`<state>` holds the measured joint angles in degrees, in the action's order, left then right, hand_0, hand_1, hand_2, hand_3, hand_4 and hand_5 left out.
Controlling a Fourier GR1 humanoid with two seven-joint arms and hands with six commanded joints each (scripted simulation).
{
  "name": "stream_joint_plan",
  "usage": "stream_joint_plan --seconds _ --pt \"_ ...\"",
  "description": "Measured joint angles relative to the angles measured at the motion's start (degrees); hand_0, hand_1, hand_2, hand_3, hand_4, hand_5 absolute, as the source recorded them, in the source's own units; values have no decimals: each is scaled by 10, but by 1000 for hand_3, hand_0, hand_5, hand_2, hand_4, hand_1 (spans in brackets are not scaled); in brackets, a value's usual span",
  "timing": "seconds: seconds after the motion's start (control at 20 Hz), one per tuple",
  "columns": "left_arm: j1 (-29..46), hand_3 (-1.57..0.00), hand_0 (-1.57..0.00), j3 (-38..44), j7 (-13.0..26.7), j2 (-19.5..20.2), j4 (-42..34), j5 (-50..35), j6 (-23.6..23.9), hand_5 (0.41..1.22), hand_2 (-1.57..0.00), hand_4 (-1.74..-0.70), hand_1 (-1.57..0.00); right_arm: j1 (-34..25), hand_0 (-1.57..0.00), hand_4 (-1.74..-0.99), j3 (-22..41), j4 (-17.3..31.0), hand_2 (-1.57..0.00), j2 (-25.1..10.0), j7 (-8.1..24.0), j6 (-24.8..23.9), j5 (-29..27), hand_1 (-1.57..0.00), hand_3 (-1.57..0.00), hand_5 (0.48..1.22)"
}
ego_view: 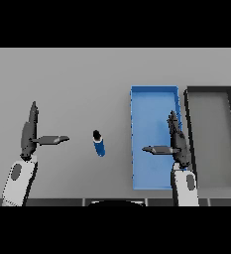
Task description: Pick up the blue pipe and place it into the blue bin.
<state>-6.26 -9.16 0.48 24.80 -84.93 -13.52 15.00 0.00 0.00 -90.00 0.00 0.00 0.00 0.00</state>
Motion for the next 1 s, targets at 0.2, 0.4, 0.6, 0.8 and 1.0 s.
stream_joint_plan --seconds 0.2,0.4,0.6,0.8,1.0 --pt "0 1 1 3 -5 2 2 -2 -2 586 1 -1006 1 -1 1 -1222 2 0 1 3 0 -2 2 1 1 603" --pt "30 1 1 -20 -64 64 0 2 -104 588 1 -1011 1 33 1 -1230 31 -33 1 -47 -58 25 47 1 1 601" --pt "38 1 1 -34 -82 97 -16 7 -147 587 1 -1007 1 48 1 -1230 56 -64 1 -61 -37 33 74 1 1 595" --pt "48 1 1 -42 -105 105 -13 -7 -192 587 1 -1021 1 51 1 -1216 56 -71 1 -70 -25 36 78 1 1 587" --pt "51 1 1 -77 -96 125 -45 -2 -245 548 1 -1037 1 51 1 -1223 59 -72 1 -70 -49 39 78 1 1 601"
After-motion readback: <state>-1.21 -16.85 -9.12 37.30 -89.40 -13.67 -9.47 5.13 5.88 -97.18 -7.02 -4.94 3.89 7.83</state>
